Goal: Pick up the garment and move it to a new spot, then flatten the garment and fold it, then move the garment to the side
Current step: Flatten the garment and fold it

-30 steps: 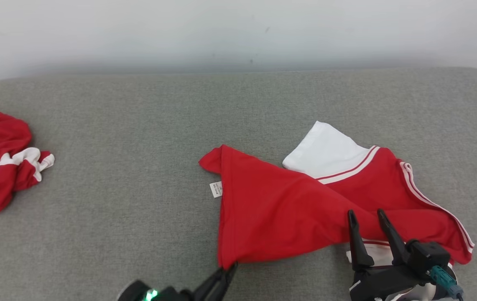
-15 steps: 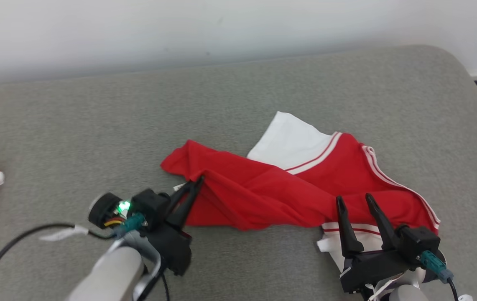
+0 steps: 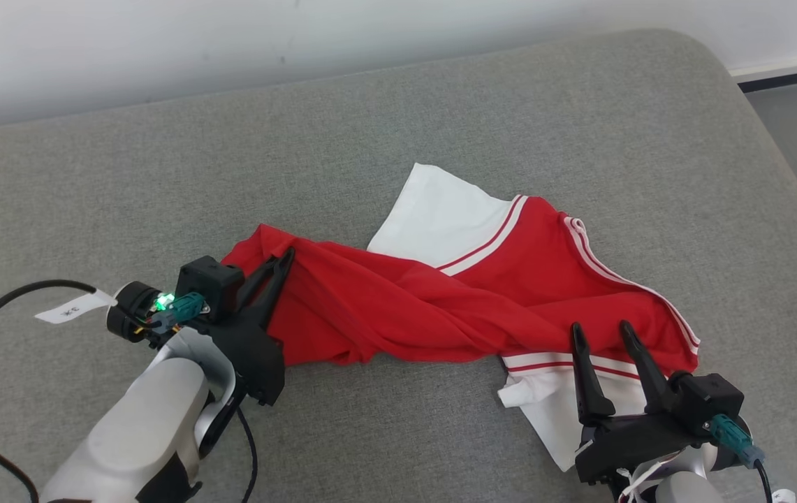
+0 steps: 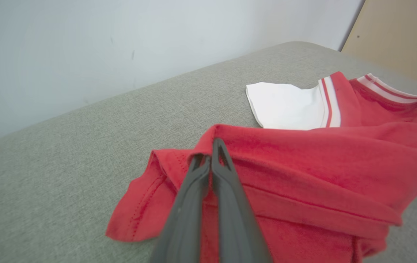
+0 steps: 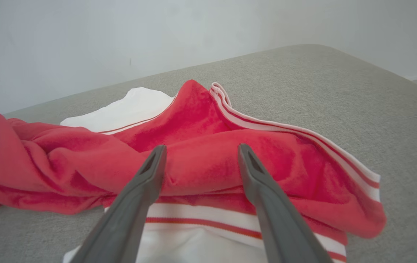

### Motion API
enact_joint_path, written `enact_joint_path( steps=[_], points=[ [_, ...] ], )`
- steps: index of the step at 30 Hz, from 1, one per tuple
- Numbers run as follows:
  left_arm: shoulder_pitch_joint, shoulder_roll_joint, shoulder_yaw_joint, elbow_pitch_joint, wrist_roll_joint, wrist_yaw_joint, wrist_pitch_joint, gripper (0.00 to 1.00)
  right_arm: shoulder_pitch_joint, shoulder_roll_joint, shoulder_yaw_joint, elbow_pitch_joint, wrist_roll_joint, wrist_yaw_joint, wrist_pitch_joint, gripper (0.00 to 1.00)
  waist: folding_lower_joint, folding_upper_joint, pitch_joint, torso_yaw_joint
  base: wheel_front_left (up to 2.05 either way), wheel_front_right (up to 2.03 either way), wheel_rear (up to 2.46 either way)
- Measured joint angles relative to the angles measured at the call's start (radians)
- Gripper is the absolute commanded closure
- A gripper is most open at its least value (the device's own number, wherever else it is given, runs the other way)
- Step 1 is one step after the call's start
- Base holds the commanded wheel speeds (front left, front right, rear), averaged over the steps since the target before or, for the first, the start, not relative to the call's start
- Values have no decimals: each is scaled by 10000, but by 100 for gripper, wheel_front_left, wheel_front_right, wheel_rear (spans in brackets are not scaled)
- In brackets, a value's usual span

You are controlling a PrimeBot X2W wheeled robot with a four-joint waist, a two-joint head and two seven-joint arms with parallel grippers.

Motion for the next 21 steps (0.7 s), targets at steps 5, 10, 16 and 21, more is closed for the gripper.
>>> enact_joint_path(
  steps=[5,10,16,21],
  points=[
    [79,-90,460,-98,128,-4,-2,0,-35,4,-21,-35,0,0,0,0,0,0,-58,244,0,0,0],
    [545,-253,972,-485,322,-4,-2,0,-6,0,-104,-50,-4,0,0,0,-1,0,-126,529,0,0,0],
    [1760,-441,1856,-1634,988,-4,-4,0,66,0,-194,-117,-8,0,0,0,-2,0,-186,993,0,0,0],
    [2559,-525,1904,-1770,1277,-4,-2,0,80,4,-178,-111,-31,0,0,0,-2,-1,-151,1258,0,0,0]
  ],
)
